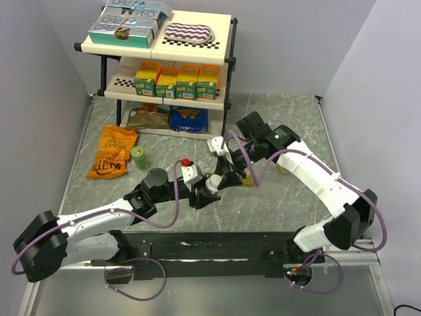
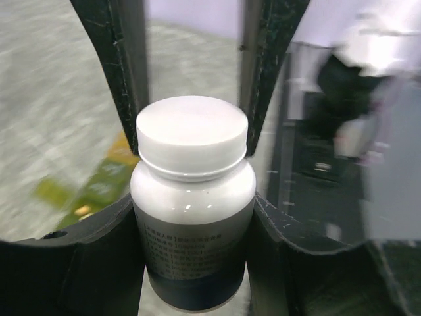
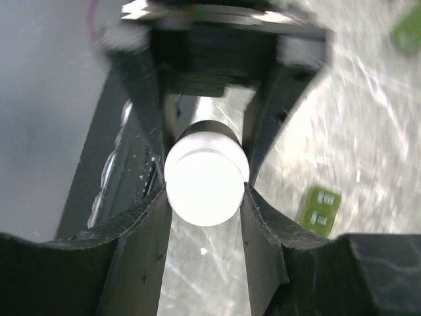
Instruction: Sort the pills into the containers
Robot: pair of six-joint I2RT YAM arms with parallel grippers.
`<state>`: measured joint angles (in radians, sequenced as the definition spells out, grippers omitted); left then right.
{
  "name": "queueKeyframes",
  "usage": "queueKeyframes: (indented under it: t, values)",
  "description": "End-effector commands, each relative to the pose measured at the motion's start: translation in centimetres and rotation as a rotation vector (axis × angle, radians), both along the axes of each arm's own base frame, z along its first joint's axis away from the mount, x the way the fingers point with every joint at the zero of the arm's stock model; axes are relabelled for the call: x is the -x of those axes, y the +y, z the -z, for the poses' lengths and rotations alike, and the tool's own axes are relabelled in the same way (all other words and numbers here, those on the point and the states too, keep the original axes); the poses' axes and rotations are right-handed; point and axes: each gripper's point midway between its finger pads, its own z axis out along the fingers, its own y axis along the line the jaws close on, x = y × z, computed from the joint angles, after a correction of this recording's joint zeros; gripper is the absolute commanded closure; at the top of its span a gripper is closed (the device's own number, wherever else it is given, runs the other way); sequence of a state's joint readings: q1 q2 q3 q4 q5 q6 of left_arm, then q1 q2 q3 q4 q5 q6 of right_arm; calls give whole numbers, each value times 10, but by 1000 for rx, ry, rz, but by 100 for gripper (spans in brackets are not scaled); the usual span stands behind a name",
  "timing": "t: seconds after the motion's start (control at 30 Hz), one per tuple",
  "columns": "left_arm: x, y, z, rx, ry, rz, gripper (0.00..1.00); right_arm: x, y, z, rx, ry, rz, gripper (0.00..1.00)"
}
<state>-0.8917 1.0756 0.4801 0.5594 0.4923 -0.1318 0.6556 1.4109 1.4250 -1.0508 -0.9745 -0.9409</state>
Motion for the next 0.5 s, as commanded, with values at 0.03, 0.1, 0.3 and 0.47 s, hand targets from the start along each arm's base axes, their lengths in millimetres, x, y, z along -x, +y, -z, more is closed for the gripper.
queueKeyframes:
  t: [0.03,0.1,0.3,0.47]
  values:
    - [-60,3,-73,187,-206,-286,99,-64,22,12,43,152,336,70]
    - [-78,13,-72,203,-203,-403,99,-85,17,18,59,172,447,71]
    - [-99,16,-81,267,-186,-512,99,-117,17,33,100,172,683,69]
    - [-88,3,-70,238,-186,-414,99,-111,18,4,24,170,628,54]
